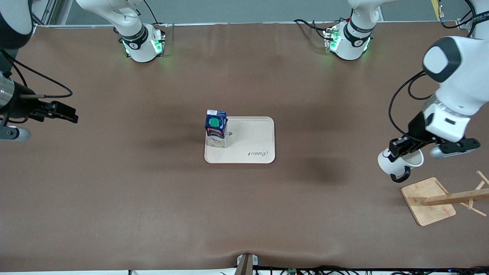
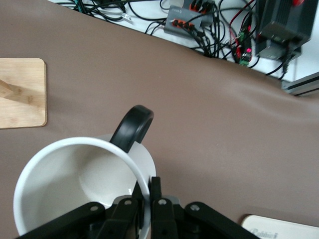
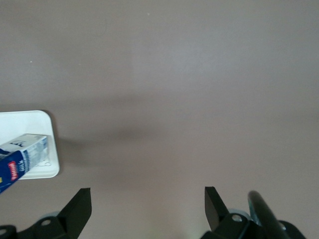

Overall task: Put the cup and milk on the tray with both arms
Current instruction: 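Carry the white mug over the tray with the left gripper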

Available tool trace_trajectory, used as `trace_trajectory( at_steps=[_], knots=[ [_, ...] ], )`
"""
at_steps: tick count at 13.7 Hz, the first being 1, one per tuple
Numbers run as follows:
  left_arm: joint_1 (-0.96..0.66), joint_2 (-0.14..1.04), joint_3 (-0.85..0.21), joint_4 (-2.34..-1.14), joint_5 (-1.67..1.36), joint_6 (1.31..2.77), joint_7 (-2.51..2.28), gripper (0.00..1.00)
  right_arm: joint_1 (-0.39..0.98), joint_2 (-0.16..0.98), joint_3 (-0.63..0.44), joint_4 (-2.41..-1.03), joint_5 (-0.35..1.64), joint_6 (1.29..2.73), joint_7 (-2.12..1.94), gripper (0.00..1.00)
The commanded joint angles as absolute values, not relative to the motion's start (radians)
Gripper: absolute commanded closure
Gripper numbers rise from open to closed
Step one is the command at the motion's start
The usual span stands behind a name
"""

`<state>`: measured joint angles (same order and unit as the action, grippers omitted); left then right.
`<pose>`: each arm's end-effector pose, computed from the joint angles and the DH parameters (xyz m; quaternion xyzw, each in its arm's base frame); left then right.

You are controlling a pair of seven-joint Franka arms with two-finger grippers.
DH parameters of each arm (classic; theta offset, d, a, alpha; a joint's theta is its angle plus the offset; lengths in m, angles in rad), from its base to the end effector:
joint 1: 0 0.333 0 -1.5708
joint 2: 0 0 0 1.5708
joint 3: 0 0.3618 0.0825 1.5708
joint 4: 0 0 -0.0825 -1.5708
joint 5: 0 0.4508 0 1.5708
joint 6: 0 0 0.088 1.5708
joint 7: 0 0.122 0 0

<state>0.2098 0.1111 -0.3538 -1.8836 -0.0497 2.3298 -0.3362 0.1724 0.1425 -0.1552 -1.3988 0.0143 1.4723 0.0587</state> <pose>0.6828 -0.0929 0.4916 0.9782 0.1124 0.1556 0.0787 0.6598 0.0212 0.6484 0.9992 -0.0199 -0.0335 0.0051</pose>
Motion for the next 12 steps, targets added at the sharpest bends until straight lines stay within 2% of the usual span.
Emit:
trace_trajectory(
  at_steps=[1, 2, 4, 9, 12],
  knots=[
    [0.102, 0.214, -0.361, -1.714, 0.124, 2.171, -0.49, 1.0, 0.135, -0.093, -0.138, -1.72, -0.014, 1.577, -0.021, 0.0],
    [0.06, 0.254, -0.36, -1.647, 0.176, 2.101, -0.529, 1.0, 0.13, -0.127, -0.138, -1.773, -0.014, 1.583, -0.056, 0.0],
    [-0.02, 0.328, -0.361, -1.547, 0.206, 2.004, -0.613, 1.0, 0.117, -0.129, -0.138, -1.775, -0.011, 1.589, -0.081, 0.0],
    [-0.184, 0.428, -0.354, -1.519, 0.209, 1.997, -0.819, 1.0, 0.097, -0.088, -0.138, -1.718, -0.003, 1.667, -0.083, 0.0],
    [-0.299, 0.526, -0.336, -1.442, 0.209, 1.994, -0.929, 1.0, 0.078, -0.034, -0.138, -1.667, -0.005, 1.661, -0.081, 0.0]
  ],
)
